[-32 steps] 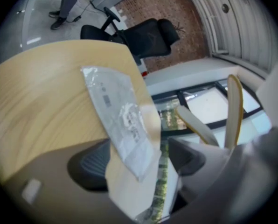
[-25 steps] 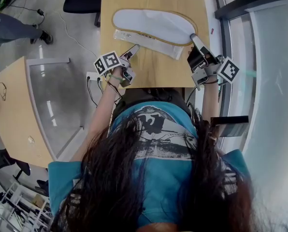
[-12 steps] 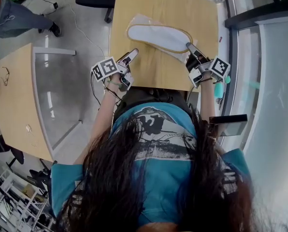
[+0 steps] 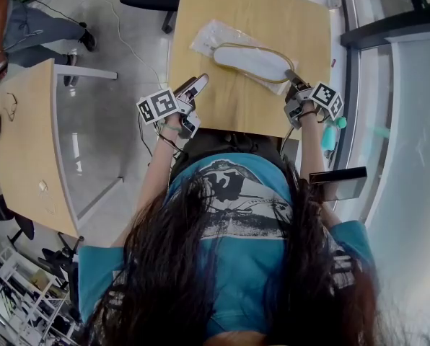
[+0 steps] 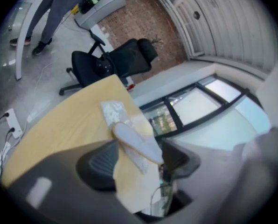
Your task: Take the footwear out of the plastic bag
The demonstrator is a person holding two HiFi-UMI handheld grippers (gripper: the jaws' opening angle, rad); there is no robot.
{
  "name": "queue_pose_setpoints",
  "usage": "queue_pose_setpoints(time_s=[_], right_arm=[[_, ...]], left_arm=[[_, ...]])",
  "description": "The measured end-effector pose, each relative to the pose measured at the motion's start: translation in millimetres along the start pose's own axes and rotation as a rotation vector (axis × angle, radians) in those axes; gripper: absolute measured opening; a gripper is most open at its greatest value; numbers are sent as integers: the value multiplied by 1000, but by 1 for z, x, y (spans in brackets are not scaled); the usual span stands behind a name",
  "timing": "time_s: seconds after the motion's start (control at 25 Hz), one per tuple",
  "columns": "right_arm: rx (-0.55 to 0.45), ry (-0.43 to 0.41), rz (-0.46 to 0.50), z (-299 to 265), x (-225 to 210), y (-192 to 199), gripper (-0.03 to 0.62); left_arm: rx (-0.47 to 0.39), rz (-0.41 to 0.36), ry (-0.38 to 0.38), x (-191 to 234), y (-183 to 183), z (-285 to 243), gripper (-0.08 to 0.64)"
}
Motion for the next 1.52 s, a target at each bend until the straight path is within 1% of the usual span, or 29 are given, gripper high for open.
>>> queue_pose_setpoints(time_s=[0.16, 0.28, 0.32, 0.48, 0.52, 0.56, 0.64, 0.76, 0.84, 0.88, 1.0, 1.16, 1.24, 1.36, 1.52], right_arm=[[-22, 81, 19, -6, -13, -3, 75], [-10, 140, 66, -10, -21, -4, 82], [-2, 165, 90, -10, -24, -5, 93], [24, 288, 230, -7, -34, -10, 196], [25, 305, 253, -5, -35, -11, 215], [20, 311, 263, -3, -35, -12, 221], [-3, 287, 245, 2, -31, -14, 222], [-31, 212, 207, 12, -17, -12, 221], [-30, 150, 207, 17, 0, -6, 221], [-26, 115, 213, 20, 9, -2, 221], [-14, 31, 253, 26, 38, 13, 219], [6, -61, 312, 30, 75, 42, 214], [12, -94, 330, 31, 90, 58, 187], [16, -124, 346, 33, 109, 83, 99], [53, -142, 375, 33, 124, 119, 60]], left_arm=[[-13, -3, 7, -3, -1, 4, 290], [-16, -14, 4, -5, -1, 7, 290], [-15, -20, 1, -5, -1, 7, 290], [-10, -50, -14, -7, 1, 9, 290], [-8, -59, -17, -8, 2, 10, 290], [-7, -69, -19, -8, 2, 11, 290], [-3, -93, -21, -10, 3, 12, 290], [6, -131, -14, -15, 3, 14, 290], [15, -169, -10, -19, 3, 14, 290], [20, -192, -9, -22, 3, 15, 286], [23, -255, 6, -32, 1, 14, 243], [33, -313, 30, -43, 2, 15, 196], [43, -358, 38, -48, 2, 17, 148], [54, -400, 64, -55, 4, 19, 87], [82, -422, 109, -62, 12, 22, 47]])
Point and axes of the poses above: the fingertips, and each gripper's own axes: z backward along the fingers, x to its left, y out of its underside, the point moved 2 cm from there along z, backward along the fingers, and after that the axes turned 6 degrees about -z, right-handed, at the moved point
